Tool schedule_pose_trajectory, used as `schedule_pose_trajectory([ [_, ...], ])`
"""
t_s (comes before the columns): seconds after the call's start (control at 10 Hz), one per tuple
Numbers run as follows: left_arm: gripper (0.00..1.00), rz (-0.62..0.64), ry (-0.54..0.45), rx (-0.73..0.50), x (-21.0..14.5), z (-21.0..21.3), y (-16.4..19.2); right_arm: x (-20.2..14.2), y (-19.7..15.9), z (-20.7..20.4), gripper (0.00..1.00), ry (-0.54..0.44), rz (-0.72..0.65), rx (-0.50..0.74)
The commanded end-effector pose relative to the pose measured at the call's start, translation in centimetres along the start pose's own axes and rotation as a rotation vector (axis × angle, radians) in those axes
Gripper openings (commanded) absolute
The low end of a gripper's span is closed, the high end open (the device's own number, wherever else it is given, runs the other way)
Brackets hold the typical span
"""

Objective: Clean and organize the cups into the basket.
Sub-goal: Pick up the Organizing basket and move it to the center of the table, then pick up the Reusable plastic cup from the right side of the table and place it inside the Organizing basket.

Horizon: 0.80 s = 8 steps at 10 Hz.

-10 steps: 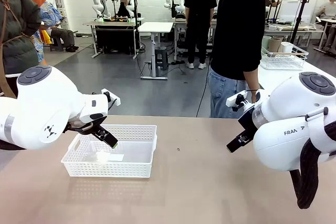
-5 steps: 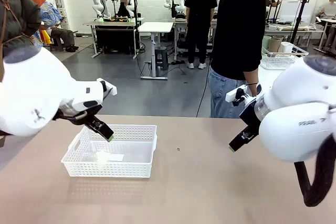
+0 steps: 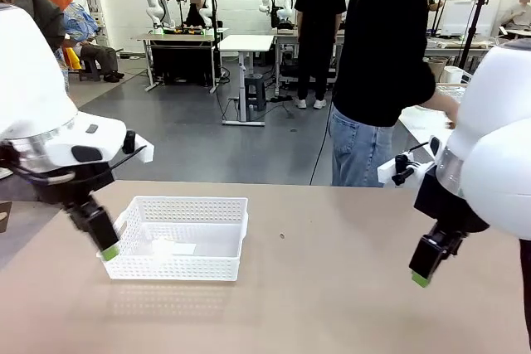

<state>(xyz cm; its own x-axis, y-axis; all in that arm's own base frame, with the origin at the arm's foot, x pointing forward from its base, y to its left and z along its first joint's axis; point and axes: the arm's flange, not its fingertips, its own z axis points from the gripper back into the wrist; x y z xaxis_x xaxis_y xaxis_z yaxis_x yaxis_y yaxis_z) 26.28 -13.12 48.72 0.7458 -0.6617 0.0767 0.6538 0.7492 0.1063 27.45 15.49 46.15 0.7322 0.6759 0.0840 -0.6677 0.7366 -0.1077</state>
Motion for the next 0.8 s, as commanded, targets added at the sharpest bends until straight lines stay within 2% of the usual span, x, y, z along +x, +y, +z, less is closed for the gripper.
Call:
schedule_pose_trajectory([
  [0.0, 1.00, -0.078, 0.091, 0.081, -2.4, -2.1, -0.4, -2.9, 0.6, -1.2, 1.00, 0.000, 0.009, -0.040],
  [0.1, 1.00, -0.058, -0.012, 0.136, -1.8, -2.6, -0.1, -2.4, 0.6, -1.3, 1.00, -0.064, 0.021, -0.094],
  [0.2, 1.00, -0.026, 0.065, 0.029, -0.8, -0.2, -0.4, -0.5, 0.1, 0.6, 1.00, 0.005, 0.002, -0.007],
  [0.5, 1.00, -0.038, 0.065, 0.061, -0.6, -0.1, -0.4, -0.5, 0.1, 1.0, 1.00, -0.011, 0.009, -0.027],
  [0.7, 1.00, 0.019, -0.252, -0.406, -2.8, 2.2, 5.1, -1.0, -5.3, 1.5, 1.00, -0.147, -0.062, 0.469],
])
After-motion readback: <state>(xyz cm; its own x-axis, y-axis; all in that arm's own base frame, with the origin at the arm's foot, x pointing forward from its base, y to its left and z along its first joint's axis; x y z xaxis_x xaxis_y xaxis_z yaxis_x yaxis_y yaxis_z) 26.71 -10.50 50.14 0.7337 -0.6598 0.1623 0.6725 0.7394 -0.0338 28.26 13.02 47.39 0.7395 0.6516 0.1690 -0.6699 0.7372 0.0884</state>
